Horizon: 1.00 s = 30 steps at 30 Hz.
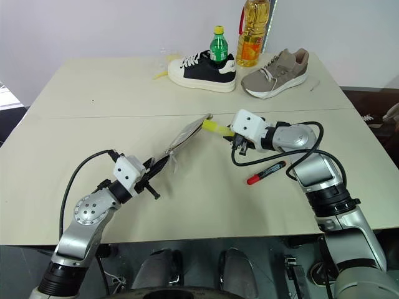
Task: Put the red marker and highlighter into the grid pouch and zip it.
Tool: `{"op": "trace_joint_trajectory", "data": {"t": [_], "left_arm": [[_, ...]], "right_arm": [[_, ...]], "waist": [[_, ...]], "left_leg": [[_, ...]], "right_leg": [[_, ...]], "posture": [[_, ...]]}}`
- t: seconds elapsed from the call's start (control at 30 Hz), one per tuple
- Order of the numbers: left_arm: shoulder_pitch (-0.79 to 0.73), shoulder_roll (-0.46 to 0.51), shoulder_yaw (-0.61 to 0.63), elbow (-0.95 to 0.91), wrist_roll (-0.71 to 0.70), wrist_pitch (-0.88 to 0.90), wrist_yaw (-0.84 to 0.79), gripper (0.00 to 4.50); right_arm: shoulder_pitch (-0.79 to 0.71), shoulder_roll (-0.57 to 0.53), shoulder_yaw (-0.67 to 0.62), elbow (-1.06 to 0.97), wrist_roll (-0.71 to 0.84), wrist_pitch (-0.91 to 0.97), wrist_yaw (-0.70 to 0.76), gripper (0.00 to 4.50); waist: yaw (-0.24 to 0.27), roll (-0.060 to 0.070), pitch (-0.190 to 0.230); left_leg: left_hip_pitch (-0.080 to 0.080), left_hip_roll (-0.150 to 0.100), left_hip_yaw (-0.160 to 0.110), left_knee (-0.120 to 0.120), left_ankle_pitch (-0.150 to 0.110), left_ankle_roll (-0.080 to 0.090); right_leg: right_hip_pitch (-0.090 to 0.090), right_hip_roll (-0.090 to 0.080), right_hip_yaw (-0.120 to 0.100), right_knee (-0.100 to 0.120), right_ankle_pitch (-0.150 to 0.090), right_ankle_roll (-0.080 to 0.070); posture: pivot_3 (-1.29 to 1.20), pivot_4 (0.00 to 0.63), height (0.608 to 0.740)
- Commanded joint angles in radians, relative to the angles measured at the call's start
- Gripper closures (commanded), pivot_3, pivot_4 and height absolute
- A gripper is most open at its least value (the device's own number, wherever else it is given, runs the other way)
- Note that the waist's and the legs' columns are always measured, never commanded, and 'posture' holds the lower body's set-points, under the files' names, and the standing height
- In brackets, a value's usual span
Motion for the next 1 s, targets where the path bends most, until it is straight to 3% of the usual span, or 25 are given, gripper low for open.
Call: {"op": "trace_joint_trajectory", "data": {"t": [0.03,0.47,0.73,1.0], "left_arm": [[0.000,0.015,-0.002,-0.057,-0.008,-0.008,-0.017,4.50],[0.015,0.034,0.029,-0.084,-0.051,0.013,-0.042,4.50],[0.061,0.052,0.081,-0.097,-0.093,0.018,-0.045,4.50],[0.066,0.053,0.069,-0.105,-0.097,0.018,-0.047,4.50]], "right_arm": [[-0.038,-0.011,0.007,-0.044,-0.018,-0.044,0.025,3.64],[-0.057,-0.026,0.014,-0.023,-0.070,-0.116,0.073,3.64],[-0.079,-0.001,-0.121,0.009,0.053,0.089,0.048,3.64],[-0.062,0.027,-0.106,-0.012,0.064,0.181,0.012,3.64]], "waist": [[0.000,0.000,0.000],[0.000,0.000,0.000],[0.000,0.000,0.000],[0.000,0.000,0.000]], "left_leg": [[0.000,0.000,0.000,0.000,0.000,0.000],[0.000,0.000,0.000,0.001,0.000,0.000],[0.000,0.000,0.000,0.001,0.000,0.000],[0.000,0.000,0.000,0.001,0.000,0.000]], "right_leg": [[0.000,0.000,0.000,0.000,0.000,0.000],[0.000,0.000,0.000,0.000,0.000,0.000],[0.001,0.000,0.000,0.000,0.000,0.000],[0.001,0.000,0.000,0.000,0.000,0.000]], "posture": [[0.00,0.150,0.702],[0.00,0.150,0.702],[0.00,0.150,0.702],[0.00,0.150,0.702]]}}
